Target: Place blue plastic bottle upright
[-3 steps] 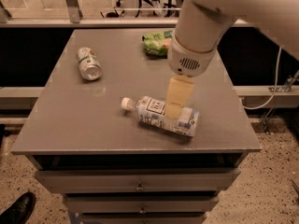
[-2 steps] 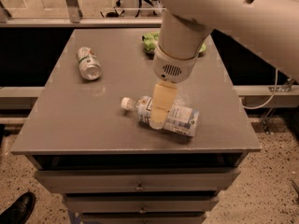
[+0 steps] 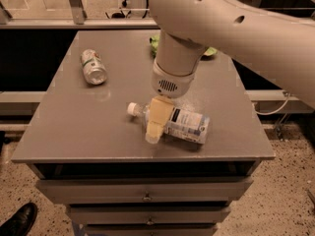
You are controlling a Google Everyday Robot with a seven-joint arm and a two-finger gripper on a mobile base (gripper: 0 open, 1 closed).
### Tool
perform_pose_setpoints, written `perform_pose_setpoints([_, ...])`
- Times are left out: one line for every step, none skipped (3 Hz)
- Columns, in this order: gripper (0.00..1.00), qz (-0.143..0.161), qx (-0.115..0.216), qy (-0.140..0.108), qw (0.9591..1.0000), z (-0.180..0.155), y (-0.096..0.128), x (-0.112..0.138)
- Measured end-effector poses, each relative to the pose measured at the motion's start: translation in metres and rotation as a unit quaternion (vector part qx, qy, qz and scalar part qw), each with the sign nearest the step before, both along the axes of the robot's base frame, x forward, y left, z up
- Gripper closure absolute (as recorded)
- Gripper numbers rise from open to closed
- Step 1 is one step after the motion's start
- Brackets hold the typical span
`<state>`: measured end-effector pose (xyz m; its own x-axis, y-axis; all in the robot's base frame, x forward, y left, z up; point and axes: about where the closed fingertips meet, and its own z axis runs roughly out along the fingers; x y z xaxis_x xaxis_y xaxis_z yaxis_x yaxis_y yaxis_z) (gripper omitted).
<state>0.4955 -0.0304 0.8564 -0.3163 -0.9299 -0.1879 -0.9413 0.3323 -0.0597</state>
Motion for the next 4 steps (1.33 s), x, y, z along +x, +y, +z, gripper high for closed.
perform_pose_setpoints([0.15, -0.022, 0.008, -0.007, 0.9997, -0.003, 0.005, 0.003])
perform_pose_setpoints([0.37, -0.037, 0.014, -0.016, 0.9991, -0.002, 0.008, 0.008])
perform_pose_setpoints([0.69, -0.05, 0.019, -0.025, 0.9982, -0.001, 0.005, 0.015])
perform_pose_setpoints([0.92, -0.046, 0.048, -0.05, 0.9965, 0.019, 0.004, 0.029])
